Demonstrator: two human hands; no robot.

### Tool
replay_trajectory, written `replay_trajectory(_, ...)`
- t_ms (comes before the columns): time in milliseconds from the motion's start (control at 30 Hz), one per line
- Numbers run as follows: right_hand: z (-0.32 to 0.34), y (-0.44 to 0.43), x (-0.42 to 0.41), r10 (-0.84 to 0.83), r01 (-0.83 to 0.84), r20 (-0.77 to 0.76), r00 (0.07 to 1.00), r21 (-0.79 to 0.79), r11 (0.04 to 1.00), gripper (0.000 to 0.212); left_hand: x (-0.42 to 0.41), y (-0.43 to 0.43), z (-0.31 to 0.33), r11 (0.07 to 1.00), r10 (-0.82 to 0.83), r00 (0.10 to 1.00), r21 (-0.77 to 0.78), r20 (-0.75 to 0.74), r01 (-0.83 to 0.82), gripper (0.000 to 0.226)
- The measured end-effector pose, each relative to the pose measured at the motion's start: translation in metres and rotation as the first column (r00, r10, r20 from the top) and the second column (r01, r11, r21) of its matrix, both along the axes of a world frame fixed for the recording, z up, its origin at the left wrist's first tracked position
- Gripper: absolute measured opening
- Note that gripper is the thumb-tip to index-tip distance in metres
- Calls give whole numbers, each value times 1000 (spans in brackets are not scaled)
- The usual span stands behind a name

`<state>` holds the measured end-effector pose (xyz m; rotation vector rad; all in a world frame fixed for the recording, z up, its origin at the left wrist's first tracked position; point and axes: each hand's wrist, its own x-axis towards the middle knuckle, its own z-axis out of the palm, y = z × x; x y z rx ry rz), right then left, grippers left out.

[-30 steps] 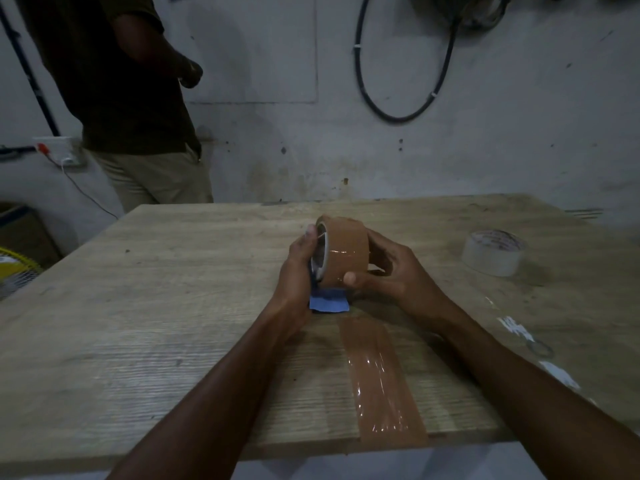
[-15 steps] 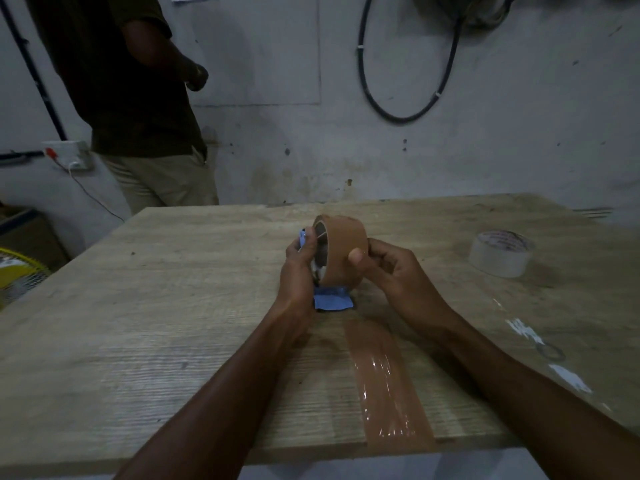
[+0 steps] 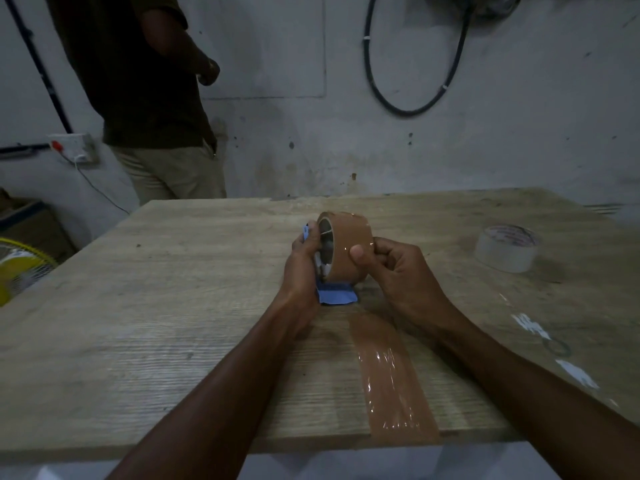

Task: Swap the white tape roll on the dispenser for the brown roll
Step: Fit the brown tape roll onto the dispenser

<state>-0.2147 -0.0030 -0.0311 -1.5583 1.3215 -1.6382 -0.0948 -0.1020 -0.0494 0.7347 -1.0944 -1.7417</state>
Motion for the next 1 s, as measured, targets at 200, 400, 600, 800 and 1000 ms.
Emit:
replay_trajectory(200,-3,-2,3,-38,38,-77,996,-1,999,28,2,-2,3,999,-30,999,18,19,30,66)
replay_trajectory(400,-5,-4,8,-121,108,-222,968,-68,992,32,7,4,7,996,-89,996,22,15,89,62)
replay_trajectory(600,-7,-6,13,-179,130,-384,906,-149,980,33,8,2,5,988,-149,988,25,-46,150,62)
replay_trajectory(800,-9,-10,14,-190,127,-502,844,-158,979,37,9,1,5,993,-115,991,33,-64,117,67)
replay_trajectory(1000,-10,-5,11,-111,87,-417,902,-76,993,41,9,3,4,990,-142,987,9,-81,143,70)
